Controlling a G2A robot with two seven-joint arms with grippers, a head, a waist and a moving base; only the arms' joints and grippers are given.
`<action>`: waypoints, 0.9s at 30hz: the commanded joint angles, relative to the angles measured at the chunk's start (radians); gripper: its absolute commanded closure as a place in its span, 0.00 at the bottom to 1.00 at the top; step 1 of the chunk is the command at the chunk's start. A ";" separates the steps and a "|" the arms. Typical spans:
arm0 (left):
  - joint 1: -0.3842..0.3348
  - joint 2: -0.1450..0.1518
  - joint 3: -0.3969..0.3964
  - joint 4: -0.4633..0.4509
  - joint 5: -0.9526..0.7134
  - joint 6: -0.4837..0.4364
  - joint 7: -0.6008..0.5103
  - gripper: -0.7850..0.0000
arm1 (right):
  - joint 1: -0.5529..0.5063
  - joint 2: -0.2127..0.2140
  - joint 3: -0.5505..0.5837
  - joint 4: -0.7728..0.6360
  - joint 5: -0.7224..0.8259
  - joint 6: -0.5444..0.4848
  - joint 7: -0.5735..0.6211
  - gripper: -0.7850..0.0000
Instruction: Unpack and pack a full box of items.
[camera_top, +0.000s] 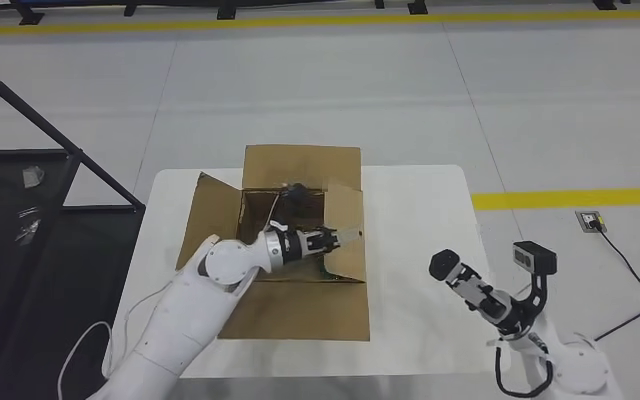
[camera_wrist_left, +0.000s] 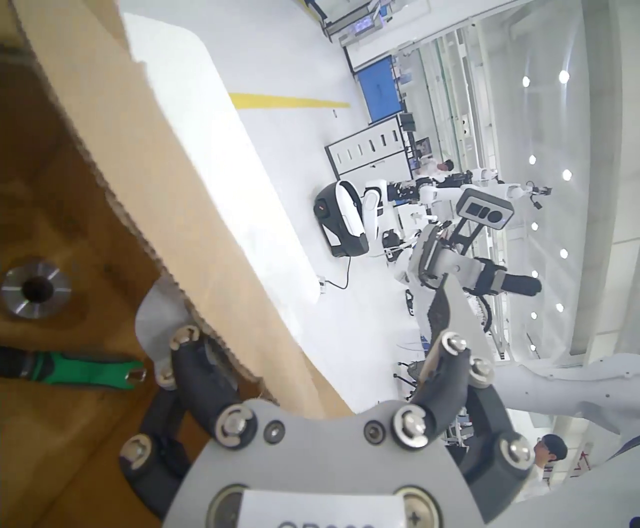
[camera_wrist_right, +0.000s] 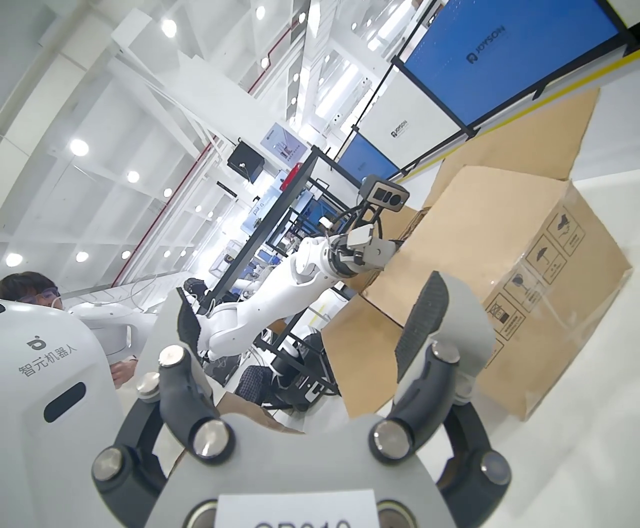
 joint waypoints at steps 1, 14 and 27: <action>-0.007 -0.011 0.021 -0.016 0.006 0.016 0.029 0.00 | -0.022 0.003 0.018 -0.011 0.004 -0.014 -0.022 0.00; -0.155 -0.168 0.272 0.221 -0.044 0.034 0.123 0.00 | -0.046 0.005 0.045 -0.011 -0.012 -0.010 -0.064 0.00; -0.224 -0.227 0.256 0.336 -0.068 -0.062 0.129 0.00 | -0.187 0.012 0.121 -0.202 -0.287 0.047 -0.250 0.00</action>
